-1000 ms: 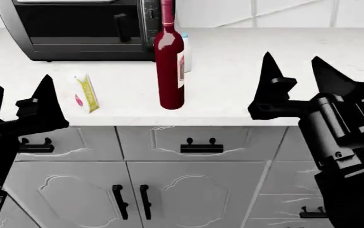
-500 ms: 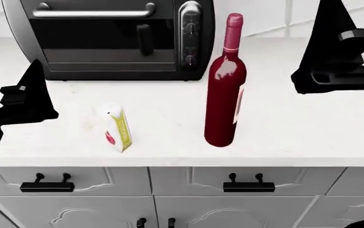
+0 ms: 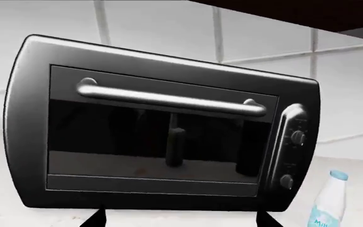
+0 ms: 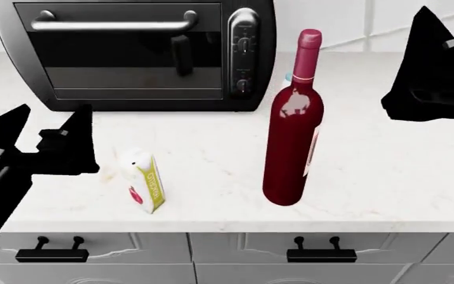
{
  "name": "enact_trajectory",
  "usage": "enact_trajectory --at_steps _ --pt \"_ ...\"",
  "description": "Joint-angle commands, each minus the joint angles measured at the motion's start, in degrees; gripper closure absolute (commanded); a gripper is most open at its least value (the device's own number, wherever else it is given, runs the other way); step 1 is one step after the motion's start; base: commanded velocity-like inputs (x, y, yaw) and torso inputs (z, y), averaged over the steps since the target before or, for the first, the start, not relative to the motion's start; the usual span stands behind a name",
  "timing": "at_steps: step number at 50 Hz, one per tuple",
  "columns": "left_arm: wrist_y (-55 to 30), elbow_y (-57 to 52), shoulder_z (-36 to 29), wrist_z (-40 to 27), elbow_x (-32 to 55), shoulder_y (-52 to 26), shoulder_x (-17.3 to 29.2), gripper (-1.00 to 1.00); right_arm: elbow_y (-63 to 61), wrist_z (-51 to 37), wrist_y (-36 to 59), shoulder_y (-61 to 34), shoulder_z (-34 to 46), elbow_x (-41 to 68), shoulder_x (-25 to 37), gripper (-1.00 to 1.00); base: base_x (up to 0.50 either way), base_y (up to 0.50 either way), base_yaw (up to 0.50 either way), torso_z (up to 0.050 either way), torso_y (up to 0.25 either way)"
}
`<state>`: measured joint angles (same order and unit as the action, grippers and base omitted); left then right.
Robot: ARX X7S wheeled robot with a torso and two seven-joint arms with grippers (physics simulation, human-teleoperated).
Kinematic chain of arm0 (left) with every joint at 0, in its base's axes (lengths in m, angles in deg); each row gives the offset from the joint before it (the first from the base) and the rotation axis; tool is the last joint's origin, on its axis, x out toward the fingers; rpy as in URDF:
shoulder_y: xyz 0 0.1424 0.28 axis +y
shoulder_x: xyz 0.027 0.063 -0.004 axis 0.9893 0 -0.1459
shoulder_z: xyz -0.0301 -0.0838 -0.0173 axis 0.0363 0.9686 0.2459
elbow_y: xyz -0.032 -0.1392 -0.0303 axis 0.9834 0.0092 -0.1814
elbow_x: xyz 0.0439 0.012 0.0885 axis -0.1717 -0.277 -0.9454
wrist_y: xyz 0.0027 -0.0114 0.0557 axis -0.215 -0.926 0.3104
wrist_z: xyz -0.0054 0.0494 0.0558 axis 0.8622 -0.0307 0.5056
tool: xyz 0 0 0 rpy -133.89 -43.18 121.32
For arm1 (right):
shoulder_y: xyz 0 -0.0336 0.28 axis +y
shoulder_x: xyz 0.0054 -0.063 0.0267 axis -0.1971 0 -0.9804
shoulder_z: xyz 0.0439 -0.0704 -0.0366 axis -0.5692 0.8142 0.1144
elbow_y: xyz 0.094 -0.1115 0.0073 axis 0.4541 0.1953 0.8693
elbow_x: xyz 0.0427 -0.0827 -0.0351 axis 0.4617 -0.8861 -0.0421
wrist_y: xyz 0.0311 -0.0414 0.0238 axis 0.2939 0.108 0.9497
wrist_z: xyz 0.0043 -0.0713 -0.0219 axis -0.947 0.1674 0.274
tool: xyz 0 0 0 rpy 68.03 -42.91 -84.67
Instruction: Move the drinks to the dining counter.
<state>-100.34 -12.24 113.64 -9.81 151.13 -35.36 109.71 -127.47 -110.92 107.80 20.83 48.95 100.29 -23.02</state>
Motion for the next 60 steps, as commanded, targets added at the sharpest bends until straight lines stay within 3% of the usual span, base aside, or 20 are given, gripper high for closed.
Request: enact_trajectory --at_steps 1,11,17,28,37,45,52,60 --pt "-4.5 1.2 -3.8 -1.6 7.8 -0.9 2.7 -1.0 4.2 -5.8 -3.9 2.5 4.6 6.0 2.6 -1.0 0.0 0.0 0.0 0.0 0.0" --pt "-3.3 -0.9 1.0 -0.6 11.7 2.4 4.6 -1.0 5.0 -5.0 -6.0 3.1 8.1 10.3 1.9 -1.0 0.0 0.0 0.0 0.0 0.0" --pt "-2.3 -1.9 3.4 -2.5 18.8 3.2 7.2 -1.0 5.2 -3.9 -6.1 3.9 8.9 10.8 1.7 -1.0 0.0 0.0 0.0 0.0 0.0" --pt "-2.7 -3.0 4.6 -0.9 16.7 5.3 7.0 -1.0 4.8 -4.1 -9.5 2.9 8.8 15.8 3.9 -1.0 0.0 0.0 0.0 0.0 0.0" --pt "-3.0 -3.3 2.7 0.1 14.5 4.0 6.7 -1.0 -2.3 -11.1 -18.4 -2.0 11.0 26.6 11.1 -1.0 0.0 0.0 0.0 0.0 0.0" --pt "-2.8 -3.3 2.8 1.0 13.5 4.4 6.6 -1.0 -1.4 -9.6 -18.0 -3.0 16.4 24.4 8.6 -1.0 0.0 0.0 0.0 0.0 0.0" --pt "-2.6 -3.8 3.5 1.9 12.4 5.7 6.5 -1.0 1.5 -4.7 -12.9 2.2 18.9 18.1 4.6 -1.0 0.0 0.0 0.0 0.0 0.0" --pt "-2.4 -4.0 3.8 2.8 11.4 6.7 6.2 -1.0 3.8 -3.3 -11.8 -0.8 21.9 16.1 3.0 -1.0 0.0 0.0 0.0 0.0 0.0"
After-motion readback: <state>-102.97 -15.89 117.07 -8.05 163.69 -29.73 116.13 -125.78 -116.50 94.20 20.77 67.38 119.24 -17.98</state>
